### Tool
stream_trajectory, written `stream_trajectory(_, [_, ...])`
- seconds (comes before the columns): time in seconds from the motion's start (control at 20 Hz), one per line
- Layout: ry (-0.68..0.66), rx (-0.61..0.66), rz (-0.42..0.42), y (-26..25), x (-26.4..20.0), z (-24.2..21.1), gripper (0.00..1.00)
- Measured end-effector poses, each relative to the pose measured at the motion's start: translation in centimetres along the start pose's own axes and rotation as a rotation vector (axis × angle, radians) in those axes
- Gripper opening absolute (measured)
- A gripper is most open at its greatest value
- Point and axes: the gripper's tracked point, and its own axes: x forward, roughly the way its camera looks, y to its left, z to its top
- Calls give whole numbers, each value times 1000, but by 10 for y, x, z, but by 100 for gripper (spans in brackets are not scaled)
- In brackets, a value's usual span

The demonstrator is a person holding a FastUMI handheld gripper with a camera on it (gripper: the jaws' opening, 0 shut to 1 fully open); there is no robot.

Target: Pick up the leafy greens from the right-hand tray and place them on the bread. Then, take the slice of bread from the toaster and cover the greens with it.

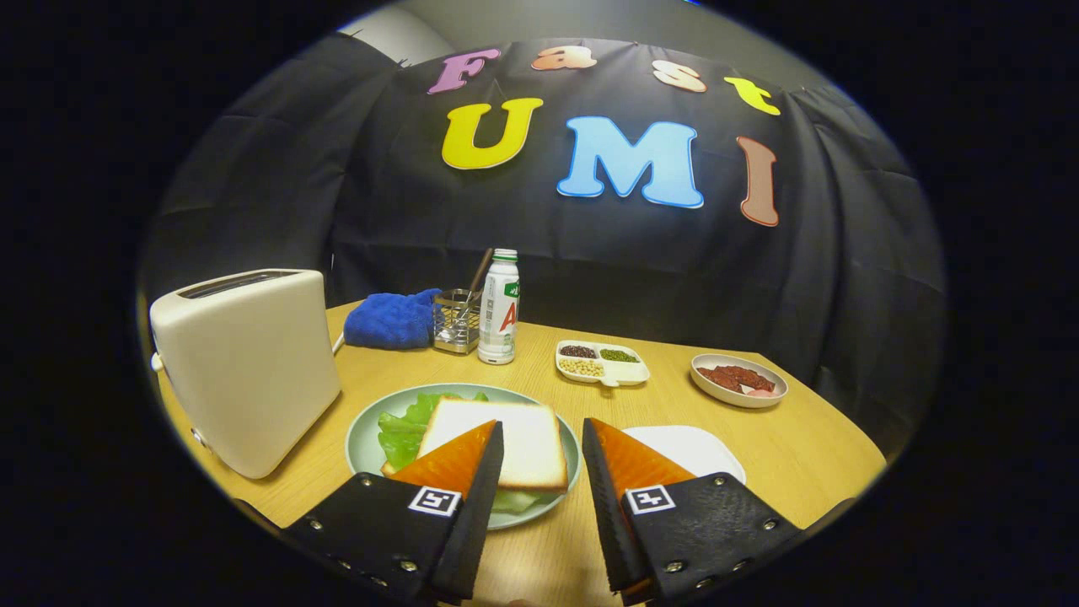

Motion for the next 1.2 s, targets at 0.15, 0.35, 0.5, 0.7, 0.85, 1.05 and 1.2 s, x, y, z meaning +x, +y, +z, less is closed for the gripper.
stream_trajectory(0.15, [-14,20,4,-10,-7,5,57])
stream_trajectory(0.35, [-55,23,-19,-36,-16,16,57])
stream_trajectory(0.5, [-75,21,-30,-55,-22,22,57])
stream_trajectory(0.7, [-86,29,-34,-82,-29,25,57])
stream_trajectory(0.85, [-85,41,-40,-109,-35,23,56])
stream_trajectory(1.05, [-97,77,-111,-160,-48,21,57])
stream_trajectory(1.2, [-113,89,-140,-190,-57,20,56])
